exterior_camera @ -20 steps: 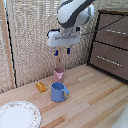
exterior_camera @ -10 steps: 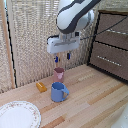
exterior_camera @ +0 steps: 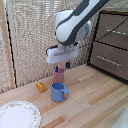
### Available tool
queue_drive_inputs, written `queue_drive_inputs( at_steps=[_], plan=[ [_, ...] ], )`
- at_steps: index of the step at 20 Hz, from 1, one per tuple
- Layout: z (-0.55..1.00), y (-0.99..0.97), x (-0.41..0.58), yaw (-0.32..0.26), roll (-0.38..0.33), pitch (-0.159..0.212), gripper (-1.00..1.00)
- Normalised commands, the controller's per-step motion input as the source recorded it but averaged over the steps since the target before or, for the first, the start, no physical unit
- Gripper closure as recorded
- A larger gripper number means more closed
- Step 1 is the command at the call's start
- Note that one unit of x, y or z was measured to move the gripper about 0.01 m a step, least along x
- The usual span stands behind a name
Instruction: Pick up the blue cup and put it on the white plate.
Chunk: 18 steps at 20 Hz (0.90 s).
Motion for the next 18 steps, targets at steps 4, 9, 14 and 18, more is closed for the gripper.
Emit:
queue_drive_inputs(
  at_steps=[4,9,14,18],
  plan=[
    [-0.43,0.03,-0.104,0.1,-0.025,0.003,-1.0],
    [-0.48,0.0,0.0,0.115,-0.022,0.0,-1.0],
    [-0.45,0.0,0.0,0.12,-0.025,0.0,-1.0],
    [-0.34,0.0,0.0,0.11,-0.024,0.003,-1.0]
  ],
)
